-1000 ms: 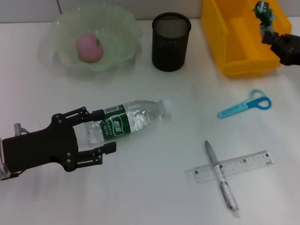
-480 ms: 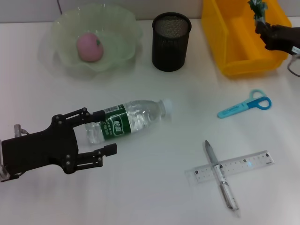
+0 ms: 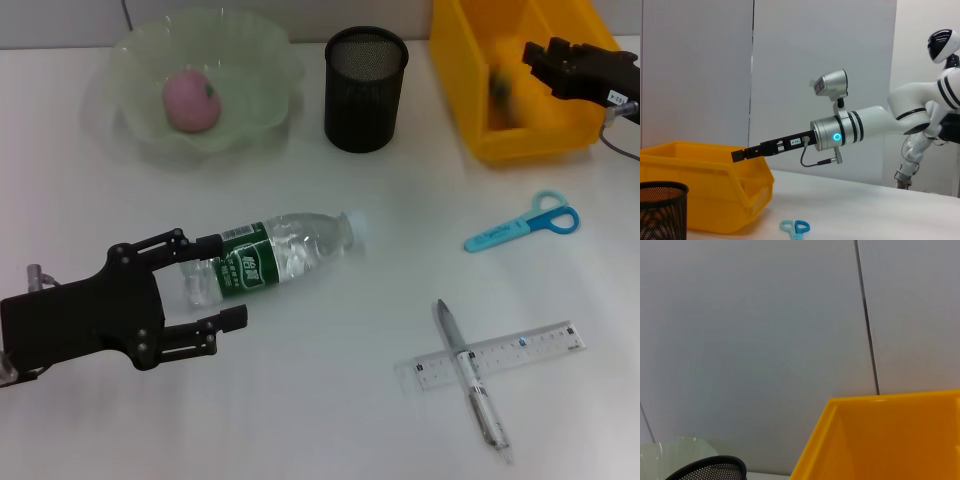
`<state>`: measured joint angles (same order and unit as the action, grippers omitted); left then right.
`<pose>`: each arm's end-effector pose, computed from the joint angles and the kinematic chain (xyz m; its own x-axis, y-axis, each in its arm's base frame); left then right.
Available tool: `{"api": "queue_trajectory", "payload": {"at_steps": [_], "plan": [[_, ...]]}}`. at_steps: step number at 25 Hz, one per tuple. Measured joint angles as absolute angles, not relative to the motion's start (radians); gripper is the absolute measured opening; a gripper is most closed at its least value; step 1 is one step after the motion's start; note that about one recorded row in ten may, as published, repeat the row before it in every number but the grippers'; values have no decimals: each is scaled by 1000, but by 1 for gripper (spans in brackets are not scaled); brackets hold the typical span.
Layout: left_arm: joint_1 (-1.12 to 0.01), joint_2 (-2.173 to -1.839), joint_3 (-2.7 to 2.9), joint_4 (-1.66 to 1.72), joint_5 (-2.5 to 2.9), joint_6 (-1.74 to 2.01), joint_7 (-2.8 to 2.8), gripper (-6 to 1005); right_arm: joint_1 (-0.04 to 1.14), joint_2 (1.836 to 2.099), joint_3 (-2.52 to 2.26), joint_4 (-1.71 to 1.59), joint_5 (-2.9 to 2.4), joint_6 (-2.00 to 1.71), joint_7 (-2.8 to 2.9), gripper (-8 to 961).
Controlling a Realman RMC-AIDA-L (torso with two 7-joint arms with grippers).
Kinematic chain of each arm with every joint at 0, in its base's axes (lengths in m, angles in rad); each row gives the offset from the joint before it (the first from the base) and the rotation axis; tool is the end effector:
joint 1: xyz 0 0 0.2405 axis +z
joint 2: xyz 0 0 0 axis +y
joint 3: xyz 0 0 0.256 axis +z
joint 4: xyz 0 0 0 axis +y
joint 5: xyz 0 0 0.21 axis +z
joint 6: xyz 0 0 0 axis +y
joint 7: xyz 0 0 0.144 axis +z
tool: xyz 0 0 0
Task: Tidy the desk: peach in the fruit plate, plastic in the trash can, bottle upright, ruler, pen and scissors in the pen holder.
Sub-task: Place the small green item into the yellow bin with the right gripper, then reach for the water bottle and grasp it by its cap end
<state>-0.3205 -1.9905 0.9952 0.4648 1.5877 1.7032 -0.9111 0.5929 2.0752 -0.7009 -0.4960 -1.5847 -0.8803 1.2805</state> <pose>-0.2955 0.2537 -0.0017 0.7680 0.0909 0.6339 0.2644 -0.9466 -0.1845 0.2953 0.4118 0.0207 0.6449 -0.3176 -0.6951 -0.7524 -0.4232 -0.5047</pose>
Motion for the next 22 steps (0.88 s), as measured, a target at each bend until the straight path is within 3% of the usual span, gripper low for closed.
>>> {"api": "queue_trajectory", "payload": {"at_steps": [9, 14, 22], "plan": [[-321, -1988, 993, 465, 1588, 1716, -913, 698, 567, 2077, -692, -504, -1528, -925, 1272, 496], [-322, -1986, 985, 465, 1587, 1721, -914, 695, 515, 2077, -692, -514, -1450, -1084, 1245, 729], [-329, -1987, 975, 465, 1588, 1727, -921, 691, 408, 2065, -699, -508, -1433, -1388, 1228, 753]]}}
